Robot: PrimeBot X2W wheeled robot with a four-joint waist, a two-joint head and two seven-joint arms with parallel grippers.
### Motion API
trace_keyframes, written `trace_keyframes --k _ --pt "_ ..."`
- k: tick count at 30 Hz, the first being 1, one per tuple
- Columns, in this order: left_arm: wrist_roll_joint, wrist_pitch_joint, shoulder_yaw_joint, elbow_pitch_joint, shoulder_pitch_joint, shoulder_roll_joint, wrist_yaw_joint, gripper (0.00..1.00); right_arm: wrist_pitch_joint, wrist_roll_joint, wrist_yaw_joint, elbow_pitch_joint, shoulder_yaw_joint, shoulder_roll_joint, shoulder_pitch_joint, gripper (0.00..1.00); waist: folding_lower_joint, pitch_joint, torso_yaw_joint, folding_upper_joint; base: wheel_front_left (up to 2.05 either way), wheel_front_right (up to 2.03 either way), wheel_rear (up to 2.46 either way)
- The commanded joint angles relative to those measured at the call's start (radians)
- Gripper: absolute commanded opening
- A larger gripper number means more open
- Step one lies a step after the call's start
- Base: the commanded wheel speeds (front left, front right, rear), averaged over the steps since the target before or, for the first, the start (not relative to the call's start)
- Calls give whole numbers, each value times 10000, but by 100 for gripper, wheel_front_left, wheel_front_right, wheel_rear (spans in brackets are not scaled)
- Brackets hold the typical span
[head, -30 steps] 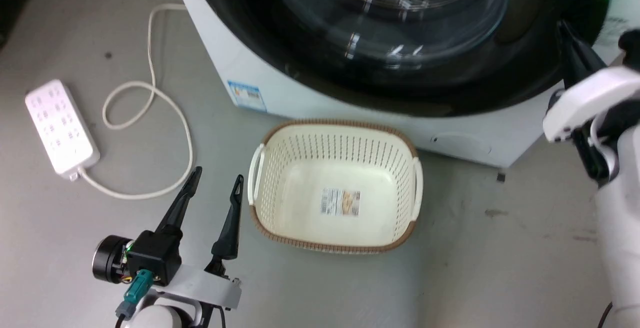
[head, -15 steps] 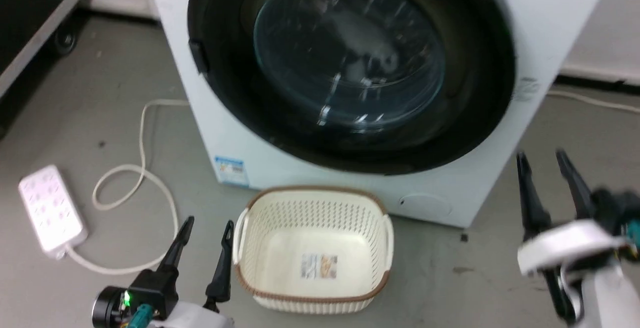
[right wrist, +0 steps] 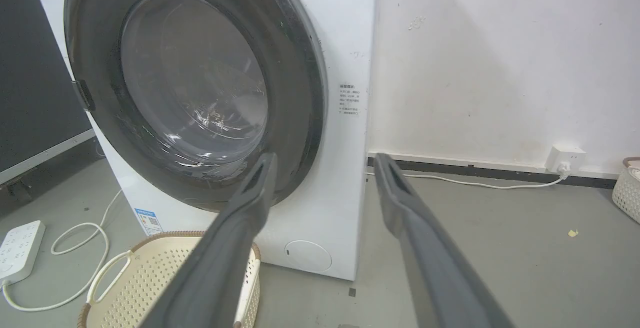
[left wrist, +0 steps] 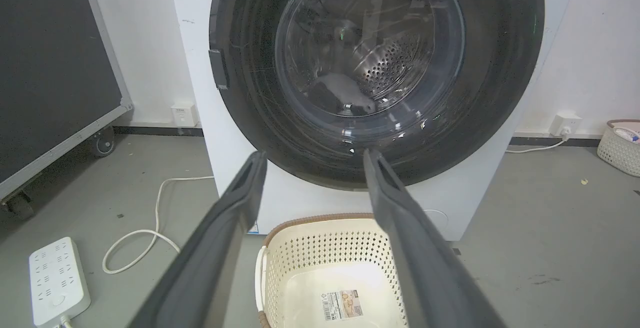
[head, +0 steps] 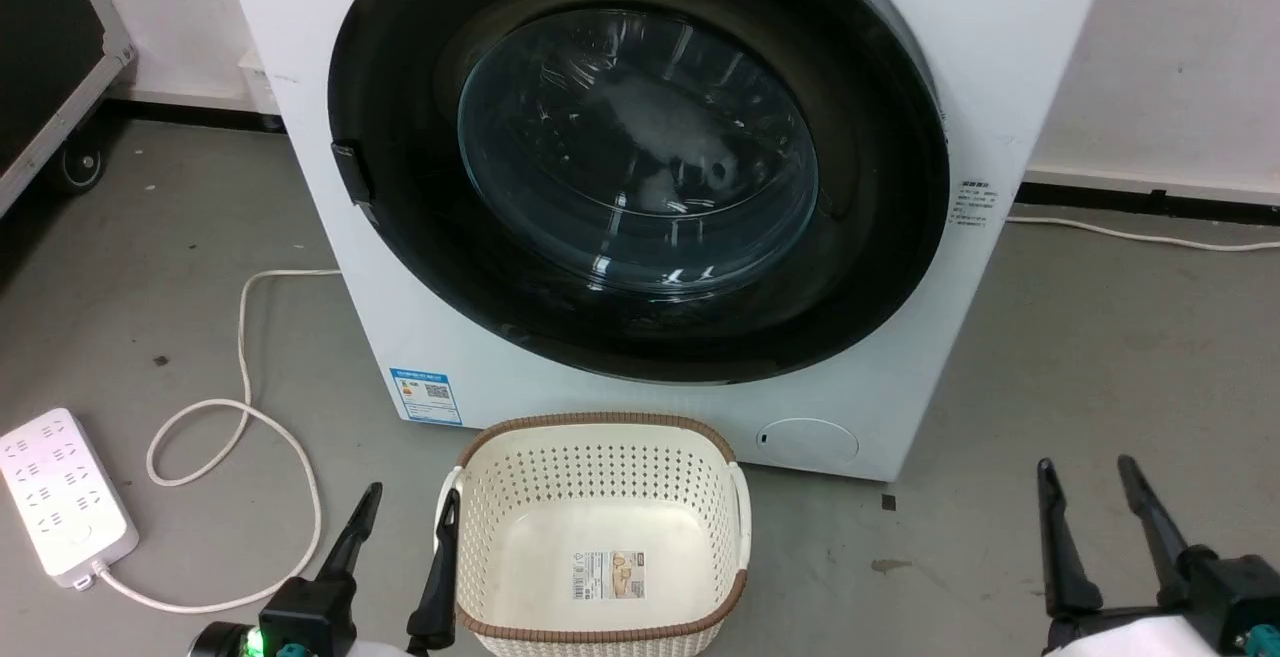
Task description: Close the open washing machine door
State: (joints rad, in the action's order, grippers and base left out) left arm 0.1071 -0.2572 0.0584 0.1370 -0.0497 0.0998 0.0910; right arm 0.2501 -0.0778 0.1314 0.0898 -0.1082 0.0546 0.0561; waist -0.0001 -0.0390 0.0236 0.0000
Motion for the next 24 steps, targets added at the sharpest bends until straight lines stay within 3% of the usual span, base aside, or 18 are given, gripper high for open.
trace_keyframes --k 1,5,6,24 --pt "-52 -45 -7 49 -138 -47 -4 100 75 40 -7 -18 86 -41 162 100 1 -32 36 0 0 0 0" --pt "-66 -45 49 53 -121 -19 79 100 92 59 -7 57 147 -41 245 100 1 -85 109 0 0 0 0" --pt "-12 4 42 54 -35 -4 59 0 23 31 0 48 148 -4 65 0 1 -84 107 0 0 0 0" --pt "-113 281 -32 -93 22 -46 -41 0 -246 108 -1 -50 252 -8 -6 0 1 -36 70 0 0 0 0"
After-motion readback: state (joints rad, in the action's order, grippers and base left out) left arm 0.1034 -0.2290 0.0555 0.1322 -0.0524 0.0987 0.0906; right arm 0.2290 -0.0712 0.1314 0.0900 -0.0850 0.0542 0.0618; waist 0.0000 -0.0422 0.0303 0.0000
